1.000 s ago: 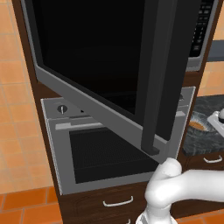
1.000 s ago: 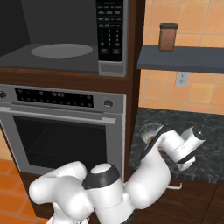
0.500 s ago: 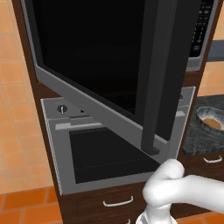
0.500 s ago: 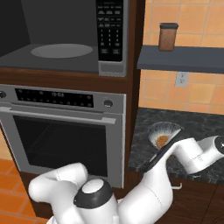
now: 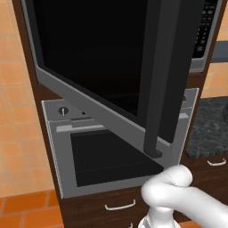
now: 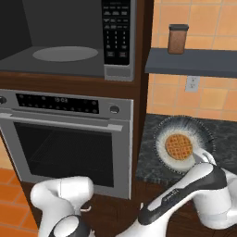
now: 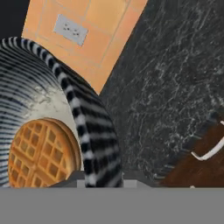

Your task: Open the microwave, place the bowl with waffle inside the microwave, then close the microwave door and turn it on.

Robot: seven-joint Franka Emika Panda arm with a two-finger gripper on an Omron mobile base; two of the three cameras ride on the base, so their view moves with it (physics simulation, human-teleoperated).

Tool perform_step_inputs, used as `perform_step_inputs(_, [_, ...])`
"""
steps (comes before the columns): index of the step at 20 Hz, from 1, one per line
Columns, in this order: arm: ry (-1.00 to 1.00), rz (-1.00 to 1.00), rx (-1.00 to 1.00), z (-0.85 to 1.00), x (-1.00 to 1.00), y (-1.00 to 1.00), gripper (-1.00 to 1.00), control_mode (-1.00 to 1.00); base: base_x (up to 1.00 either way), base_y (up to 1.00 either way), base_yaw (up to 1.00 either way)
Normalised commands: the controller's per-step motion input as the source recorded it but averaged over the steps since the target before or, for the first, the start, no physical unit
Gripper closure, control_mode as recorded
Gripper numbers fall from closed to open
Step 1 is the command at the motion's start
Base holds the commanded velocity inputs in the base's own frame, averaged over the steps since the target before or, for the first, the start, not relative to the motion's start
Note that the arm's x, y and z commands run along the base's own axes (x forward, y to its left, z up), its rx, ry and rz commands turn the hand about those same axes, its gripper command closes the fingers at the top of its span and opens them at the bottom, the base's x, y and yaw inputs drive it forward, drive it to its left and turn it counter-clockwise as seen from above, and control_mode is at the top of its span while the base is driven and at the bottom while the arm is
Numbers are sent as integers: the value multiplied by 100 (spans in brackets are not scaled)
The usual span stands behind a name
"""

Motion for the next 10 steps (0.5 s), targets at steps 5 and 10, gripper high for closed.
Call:
perform_step_inputs(5, [-26,0,0,84,-89,92,100,-100,0,0,0])
perform_step_inputs(10, [-6,0,-7,100,-48,100,100,-100,0,0,0])
